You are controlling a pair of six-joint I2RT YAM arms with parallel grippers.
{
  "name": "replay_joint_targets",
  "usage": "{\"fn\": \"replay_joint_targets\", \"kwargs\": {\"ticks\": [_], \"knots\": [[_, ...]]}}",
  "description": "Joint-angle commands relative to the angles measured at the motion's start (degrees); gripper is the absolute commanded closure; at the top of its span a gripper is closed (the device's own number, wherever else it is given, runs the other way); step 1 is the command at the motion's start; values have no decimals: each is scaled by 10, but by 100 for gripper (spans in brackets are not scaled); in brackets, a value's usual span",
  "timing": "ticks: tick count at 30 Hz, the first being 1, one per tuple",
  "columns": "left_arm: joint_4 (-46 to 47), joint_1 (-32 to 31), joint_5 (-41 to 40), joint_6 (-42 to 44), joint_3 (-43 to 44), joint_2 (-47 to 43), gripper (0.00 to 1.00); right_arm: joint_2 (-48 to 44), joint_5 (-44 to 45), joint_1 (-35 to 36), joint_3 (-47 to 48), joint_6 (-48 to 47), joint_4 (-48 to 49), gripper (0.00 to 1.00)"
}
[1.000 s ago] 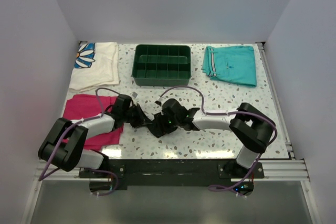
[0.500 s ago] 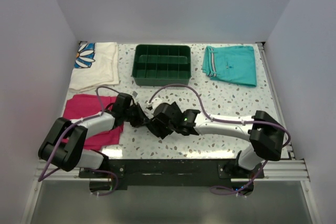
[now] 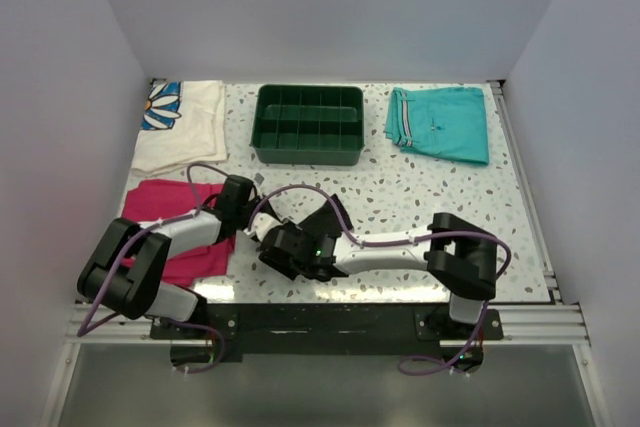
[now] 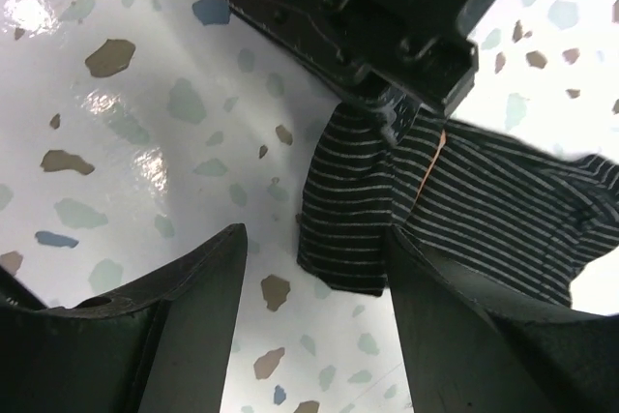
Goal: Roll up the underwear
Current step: Roll the underwear to the center of the board.
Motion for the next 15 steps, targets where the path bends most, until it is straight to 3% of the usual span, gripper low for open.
{"fn": "replay_joint_targets", "kwargs": {"ticks": [1,11,15], "knots": [[-22,-3,-5,16,4,16,97,8,82,8,10,-40,44,38],[-19,-3,1,19,6,22,96,41,100,19,-6,-47,41,39],[-18,-2,5,19,7,25,96,56,148,35,-12,-40,38,40]]}}
